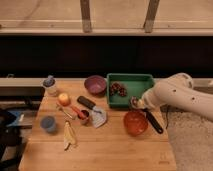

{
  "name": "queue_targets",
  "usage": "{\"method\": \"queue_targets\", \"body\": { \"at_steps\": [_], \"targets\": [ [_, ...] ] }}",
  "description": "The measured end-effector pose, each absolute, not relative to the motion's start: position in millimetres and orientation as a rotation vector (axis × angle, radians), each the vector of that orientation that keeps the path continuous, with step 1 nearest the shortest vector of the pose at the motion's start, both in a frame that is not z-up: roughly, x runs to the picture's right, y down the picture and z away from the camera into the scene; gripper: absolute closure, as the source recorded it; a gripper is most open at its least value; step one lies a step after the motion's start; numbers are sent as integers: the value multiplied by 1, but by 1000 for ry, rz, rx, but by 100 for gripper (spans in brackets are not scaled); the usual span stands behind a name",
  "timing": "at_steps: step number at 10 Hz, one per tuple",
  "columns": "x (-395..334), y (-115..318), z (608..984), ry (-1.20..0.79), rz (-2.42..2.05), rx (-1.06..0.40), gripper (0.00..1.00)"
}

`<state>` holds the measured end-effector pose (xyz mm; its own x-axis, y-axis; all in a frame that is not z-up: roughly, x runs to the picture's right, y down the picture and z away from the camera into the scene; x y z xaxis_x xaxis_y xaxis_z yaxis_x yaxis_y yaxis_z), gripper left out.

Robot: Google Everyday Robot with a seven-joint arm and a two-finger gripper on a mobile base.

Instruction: Place brush in red bowl

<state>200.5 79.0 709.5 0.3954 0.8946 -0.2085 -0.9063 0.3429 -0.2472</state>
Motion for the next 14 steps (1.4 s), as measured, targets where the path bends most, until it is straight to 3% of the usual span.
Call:
{"method": "queue_targets", "body": {
  "at_steps": [14],
  "targets": [
    [202, 149, 699, 108, 1298, -444, 91]
  ]
}}
